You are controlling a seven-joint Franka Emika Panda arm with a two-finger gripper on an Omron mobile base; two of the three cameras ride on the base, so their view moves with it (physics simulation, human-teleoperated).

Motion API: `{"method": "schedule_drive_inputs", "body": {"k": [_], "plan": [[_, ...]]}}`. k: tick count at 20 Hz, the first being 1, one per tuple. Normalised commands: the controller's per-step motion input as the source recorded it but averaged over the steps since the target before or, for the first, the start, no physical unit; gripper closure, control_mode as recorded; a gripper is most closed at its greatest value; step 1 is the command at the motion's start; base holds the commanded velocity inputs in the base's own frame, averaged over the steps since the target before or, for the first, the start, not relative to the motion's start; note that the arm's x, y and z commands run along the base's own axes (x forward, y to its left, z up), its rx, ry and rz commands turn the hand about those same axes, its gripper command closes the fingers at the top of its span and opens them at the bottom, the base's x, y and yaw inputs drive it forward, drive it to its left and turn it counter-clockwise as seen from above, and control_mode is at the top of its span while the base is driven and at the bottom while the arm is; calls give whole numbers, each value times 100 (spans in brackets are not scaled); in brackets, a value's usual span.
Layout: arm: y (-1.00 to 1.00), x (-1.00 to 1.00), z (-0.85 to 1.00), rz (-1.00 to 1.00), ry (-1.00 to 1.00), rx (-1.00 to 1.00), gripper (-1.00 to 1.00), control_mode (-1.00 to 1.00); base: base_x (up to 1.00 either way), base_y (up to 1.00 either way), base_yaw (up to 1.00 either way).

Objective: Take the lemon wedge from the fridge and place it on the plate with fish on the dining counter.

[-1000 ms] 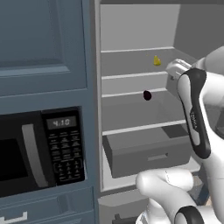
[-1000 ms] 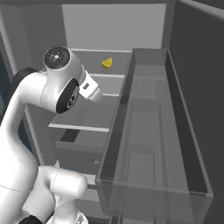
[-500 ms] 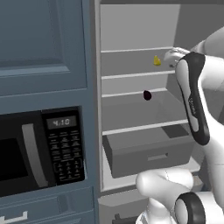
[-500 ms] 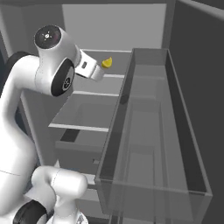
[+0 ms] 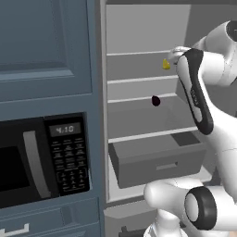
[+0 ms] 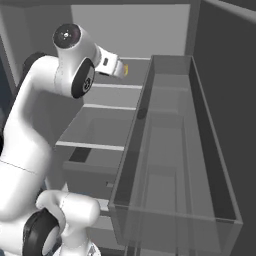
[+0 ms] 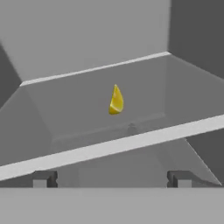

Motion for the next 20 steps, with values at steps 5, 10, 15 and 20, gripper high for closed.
{"method": "schedule_drive_inputs", "body": {"k": [5, 10, 15, 20], "plan": [[1, 71, -5, 0, 3, -20, -100, -100, 0, 0, 0], [0, 41, -8, 0, 8, -11, -100, -100, 0, 0, 0], [0, 18, -24, 0, 4, -3, -100, -100, 0, 0, 0], [0, 31, -16, 0, 1, 0, -100, -100, 0, 0, 0]]}}
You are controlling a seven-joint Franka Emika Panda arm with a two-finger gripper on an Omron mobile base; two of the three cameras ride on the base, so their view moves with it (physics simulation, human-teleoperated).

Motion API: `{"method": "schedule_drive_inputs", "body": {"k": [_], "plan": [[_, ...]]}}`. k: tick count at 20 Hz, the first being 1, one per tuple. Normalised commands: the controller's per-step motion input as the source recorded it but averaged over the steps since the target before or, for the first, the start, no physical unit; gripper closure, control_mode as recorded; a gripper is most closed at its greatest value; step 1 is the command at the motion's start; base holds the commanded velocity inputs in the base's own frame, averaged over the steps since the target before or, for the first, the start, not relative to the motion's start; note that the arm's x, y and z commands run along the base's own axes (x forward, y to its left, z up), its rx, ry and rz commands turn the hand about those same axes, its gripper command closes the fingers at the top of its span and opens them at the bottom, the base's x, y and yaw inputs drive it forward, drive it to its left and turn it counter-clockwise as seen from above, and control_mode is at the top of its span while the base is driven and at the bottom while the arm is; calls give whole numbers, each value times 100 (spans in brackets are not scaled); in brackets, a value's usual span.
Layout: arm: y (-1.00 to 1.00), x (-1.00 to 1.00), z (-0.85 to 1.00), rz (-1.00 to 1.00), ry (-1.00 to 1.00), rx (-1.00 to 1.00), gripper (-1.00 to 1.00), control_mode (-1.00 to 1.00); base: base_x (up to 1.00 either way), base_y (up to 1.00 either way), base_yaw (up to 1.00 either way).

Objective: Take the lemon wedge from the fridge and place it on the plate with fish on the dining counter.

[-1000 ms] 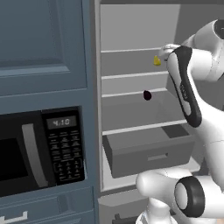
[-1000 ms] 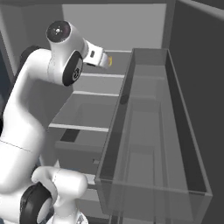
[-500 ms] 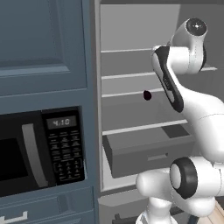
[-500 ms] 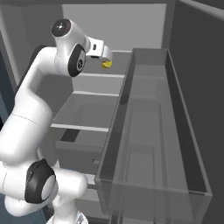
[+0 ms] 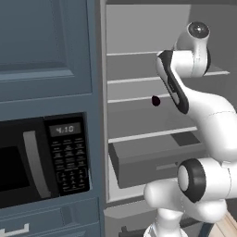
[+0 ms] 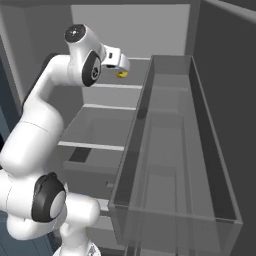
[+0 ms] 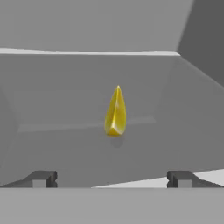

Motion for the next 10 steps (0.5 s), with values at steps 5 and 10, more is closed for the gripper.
{"method": "schedule_drive_inputs", "body": {"k": [5, 10], "plan": [[-6, 31, -22, 0, 0, 0, -100, -100, 0, 0, 0], [-14, 34, -24, 0, 0, 0, -100, -100, 0, 0, 0]]}}
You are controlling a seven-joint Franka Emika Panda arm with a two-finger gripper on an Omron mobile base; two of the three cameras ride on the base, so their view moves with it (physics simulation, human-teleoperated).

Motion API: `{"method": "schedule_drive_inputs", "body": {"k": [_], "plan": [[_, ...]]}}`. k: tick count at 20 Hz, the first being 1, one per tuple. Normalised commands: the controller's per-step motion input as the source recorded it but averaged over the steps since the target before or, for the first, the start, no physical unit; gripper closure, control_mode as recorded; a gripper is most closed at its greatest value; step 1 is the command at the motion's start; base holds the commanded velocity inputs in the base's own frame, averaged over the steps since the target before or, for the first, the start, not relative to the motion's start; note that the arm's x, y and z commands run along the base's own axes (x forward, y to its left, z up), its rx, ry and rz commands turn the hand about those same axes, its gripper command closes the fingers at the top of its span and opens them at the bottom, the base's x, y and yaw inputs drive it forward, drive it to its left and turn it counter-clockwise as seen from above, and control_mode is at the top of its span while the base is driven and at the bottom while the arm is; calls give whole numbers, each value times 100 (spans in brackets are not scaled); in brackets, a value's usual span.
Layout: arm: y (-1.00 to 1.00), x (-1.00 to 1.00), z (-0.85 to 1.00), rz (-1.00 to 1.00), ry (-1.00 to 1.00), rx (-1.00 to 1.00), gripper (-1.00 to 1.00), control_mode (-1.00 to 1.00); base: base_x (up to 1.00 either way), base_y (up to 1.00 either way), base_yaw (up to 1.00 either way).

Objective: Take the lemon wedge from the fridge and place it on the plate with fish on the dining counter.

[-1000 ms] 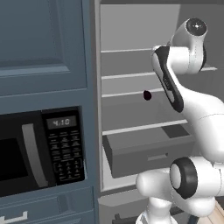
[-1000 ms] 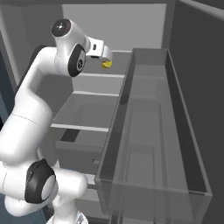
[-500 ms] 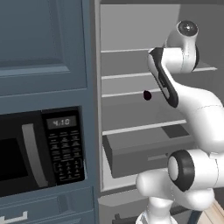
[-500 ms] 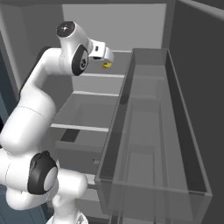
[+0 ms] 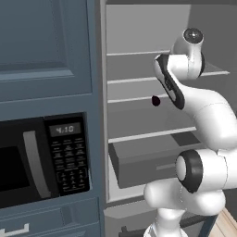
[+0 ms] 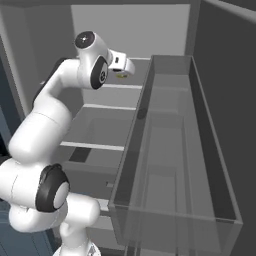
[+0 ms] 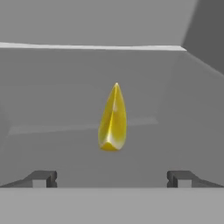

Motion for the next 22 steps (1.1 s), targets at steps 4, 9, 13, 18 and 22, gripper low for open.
{"method": "schedule_drive_inputs", "body": {"k": [4, 9, 13, 18, 22], "plan": [[-12, 49, -14, 0, 0, 0, -100, -100, 0, 0, 0], [-7, 56, -11, 0, 0, 0, -100, -100, 0, 0, 0], [-8, 57, -10, 0, 0, 0, -100, -100, 0, 0, 0], [-4, 44, -10, 0, 0, 0, 100, -100, 0, 0, 0], [0, 7, -6, 0, 0, 0, 100, -100, 0, 0, 0]]}}
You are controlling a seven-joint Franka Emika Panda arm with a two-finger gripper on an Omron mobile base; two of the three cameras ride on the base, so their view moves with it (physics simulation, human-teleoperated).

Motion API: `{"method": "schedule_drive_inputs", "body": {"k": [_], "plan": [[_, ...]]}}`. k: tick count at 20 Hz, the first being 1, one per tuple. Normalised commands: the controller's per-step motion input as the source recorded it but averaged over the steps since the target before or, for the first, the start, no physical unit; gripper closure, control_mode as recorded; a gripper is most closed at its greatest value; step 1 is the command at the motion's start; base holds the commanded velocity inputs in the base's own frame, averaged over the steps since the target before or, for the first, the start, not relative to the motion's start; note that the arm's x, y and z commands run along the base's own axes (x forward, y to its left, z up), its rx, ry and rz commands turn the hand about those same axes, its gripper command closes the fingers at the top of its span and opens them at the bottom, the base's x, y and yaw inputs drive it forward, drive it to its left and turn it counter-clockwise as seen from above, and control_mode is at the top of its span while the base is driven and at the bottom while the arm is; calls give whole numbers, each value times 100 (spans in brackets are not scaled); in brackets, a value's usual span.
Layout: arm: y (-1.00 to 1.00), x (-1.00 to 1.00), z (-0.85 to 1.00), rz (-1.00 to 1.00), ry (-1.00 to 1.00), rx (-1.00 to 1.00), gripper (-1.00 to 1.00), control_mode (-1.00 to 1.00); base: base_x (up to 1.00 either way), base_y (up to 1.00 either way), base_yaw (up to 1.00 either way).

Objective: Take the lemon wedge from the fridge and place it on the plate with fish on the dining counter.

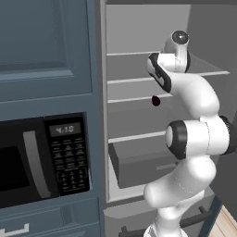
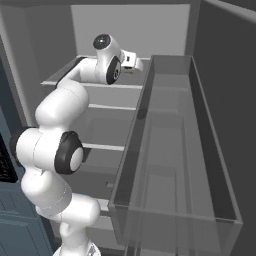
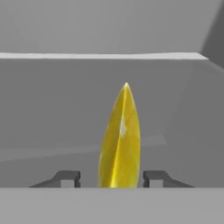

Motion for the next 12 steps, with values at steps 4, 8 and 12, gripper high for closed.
{"method": "schedule_drive_inputs", "body": {"k": [4, 8, 12], "plan": [[0, 0, 0, 0, 0, 0, 100, -100, 0, 0, 0], [0, -8, 0, 0, 0, 0, 100, -100, 0, 0, 0], [23, -86, 22, 0, -10, 0, 100, -100, 0, 0, 0]]}}
